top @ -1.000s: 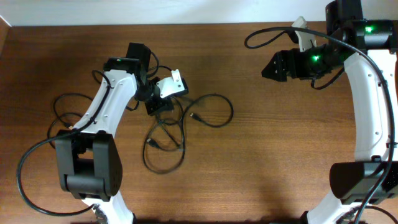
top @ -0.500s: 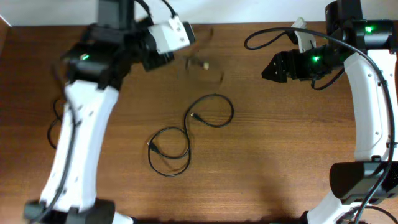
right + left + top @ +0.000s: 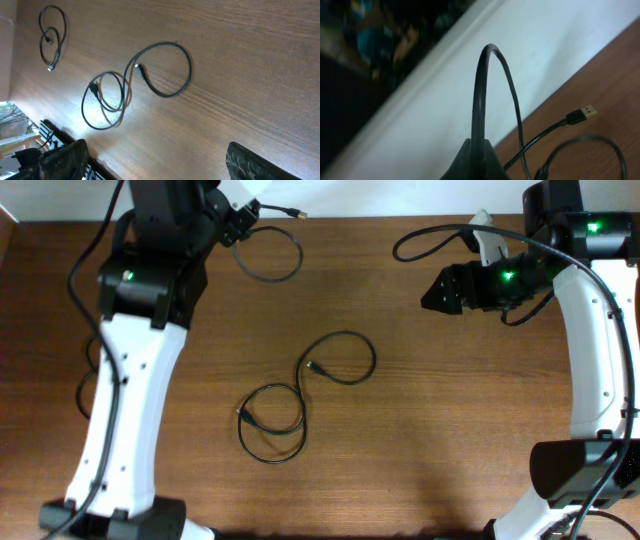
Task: Untangle cables
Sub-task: 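Release the cable at the upper left and lift the left gripper, then reach the left gripper to the remaining cable at table center and grasp it, then drag the grasped cable to the left edge with the left gripper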
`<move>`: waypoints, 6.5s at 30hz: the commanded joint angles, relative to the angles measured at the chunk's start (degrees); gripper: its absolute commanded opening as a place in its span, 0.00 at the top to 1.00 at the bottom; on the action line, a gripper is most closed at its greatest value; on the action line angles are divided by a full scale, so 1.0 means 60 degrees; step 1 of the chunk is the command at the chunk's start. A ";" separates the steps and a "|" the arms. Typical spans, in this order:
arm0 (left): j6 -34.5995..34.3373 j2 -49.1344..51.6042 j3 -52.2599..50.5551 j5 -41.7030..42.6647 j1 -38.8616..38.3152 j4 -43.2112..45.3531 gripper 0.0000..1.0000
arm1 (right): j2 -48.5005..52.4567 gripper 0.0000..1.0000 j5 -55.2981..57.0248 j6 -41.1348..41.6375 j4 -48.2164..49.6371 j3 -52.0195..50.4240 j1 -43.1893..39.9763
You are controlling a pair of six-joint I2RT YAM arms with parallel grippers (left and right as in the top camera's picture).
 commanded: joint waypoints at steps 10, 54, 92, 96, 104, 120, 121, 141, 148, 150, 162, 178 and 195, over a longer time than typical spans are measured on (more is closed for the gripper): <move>-0.3974 0.2524 0.0011 -0.1060 0.1570 0.0240 1.00 | -0.0040 0.13 -0.0087 -0.0069 -0.0106 -0.0033 0.0029; -0.2415 0.3439 0.0011 -0.1796 0.1188 -0.2816 0.01 | -0.0040 0.13 0.0386 -0.0251 -0.0372 -0.0033 0.0029; -1.2193 0.3530 -0.6043 0.0627 -0.3300 -0.3497 0.01 | -0.0040 0.12 0.0419 -0.0499 -0.0495 -0.0033 0.0029; -1.2193 0.3530 -0.6645 0.0630 -0.3300 -0.2528 0.00 | -0.0040 0.11 0.0419 -0.0499 -0.0506 -0.0033 0.0029; -1.2251 0.3530 -0.7581 0.0663 -0.3300 -0.1508 0.62 | -0.0040 0.11 0.0419 -0.0499 -0.0572 -0.0033 0.0029; -1.2138 0.3523 -0.7850 0.0627 -0.3293 -0.1698 1.00 | -0.0040 0.09 0.0419 -0.0499 -0.0794 -0.0033 0.0029; -1.2065 0.3515 -0.7850 0.0612 -0.3293 -0.1701 1.00 | -0.0040 0.09 0.0423 -0.0499 -0.0838 -0.0033 0.0029; -1.1854 -0.2386 -0.7832 -0.0663 -0.1359 -0.1610 1.00 | -0.0040 0.09 0.0925 -0.0499 -0.1217 -0.0033 0.0029; -1.1850 -0.3916 -0.7599 -0.0630 0.0011 -0.1559 1.00 | -0.0040 0.09 0.0925 -0.0499 -0.1217 -0.0033 0.0029; -1.1814 -0.4167 -0.7461 -0.0630 0.0331 -0.1559 1.00 | -0.0040 0.09 0.0925 -0.0499 -0.1217 -0.0033 0.0029; -1.0914 -0.4517 -0.6506 -0.0550 0.1898 -0.1599 1.00 | -0.0040 0.09 0.0925 -0.0499 -0.1213 -0.0033 0.0029; -1.0386 -0.4513 -0.6171 -0.0568 0.4481 -0.1796 1.00 | -0.0040 0.09 0.0922 -0.0499 -0.1195 -0.0033 0.0029; -1.0400 -0.2339 -0.6178 -0.1883 0.8382 -0.1333 1.00 | -0.0040 0.09 0.0925 -0.0499 -0.1184 -0.0033 0.0029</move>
